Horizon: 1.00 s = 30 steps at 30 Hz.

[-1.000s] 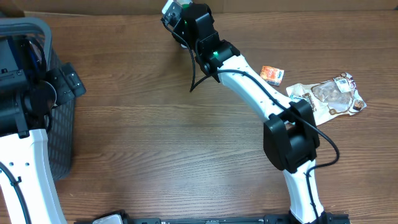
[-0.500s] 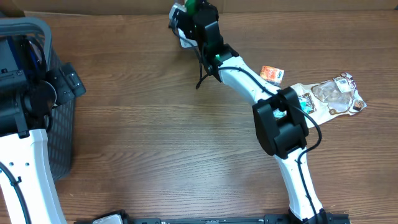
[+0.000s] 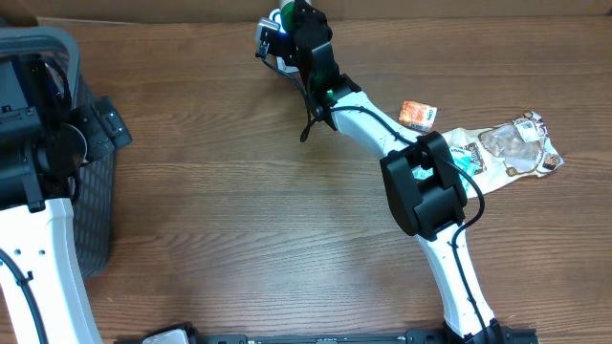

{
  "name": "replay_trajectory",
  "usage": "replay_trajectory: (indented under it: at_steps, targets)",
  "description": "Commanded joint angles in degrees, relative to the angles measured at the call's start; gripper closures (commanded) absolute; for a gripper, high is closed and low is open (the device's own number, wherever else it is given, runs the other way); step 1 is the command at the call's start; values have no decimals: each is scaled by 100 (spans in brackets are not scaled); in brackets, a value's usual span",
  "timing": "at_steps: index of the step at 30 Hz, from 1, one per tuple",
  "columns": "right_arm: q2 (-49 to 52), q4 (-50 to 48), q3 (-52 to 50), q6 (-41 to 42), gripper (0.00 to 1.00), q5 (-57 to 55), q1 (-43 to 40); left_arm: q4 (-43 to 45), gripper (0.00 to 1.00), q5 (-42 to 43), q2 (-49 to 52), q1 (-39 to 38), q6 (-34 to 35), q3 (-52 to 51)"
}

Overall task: Scan the item barcode
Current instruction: 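Hold the jar label in front of the scanner window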

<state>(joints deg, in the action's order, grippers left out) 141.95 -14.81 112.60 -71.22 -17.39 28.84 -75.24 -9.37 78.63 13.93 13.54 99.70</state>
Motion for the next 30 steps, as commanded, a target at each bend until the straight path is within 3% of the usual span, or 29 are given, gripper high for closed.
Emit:
replay_trajectory:
  at_steps: [1, 13, 18, 25, 30]
  targets:
    - [-76, -92, 179, -87, 59, -55, -42, 11, 0, 22, -26, 26, 61, 63]
    - [-299, 44, 179, 931, 61, -59, -20, 11, 1, 22, -26, 26, 61, 63]
    - [-776, 579, 179, 1532, 61, -59, -9, 11, 0, 22, -26, 26, 61, 63]
    - [-1867, 2601, 179, 3165, 60, 210, 116, 11, 1, 22, -26, 26, 61, 63]
    - [-2804, 4889, 179, 4946, 58, 1784, 92, 11, 0, 22, -26, 26, 59, 63]
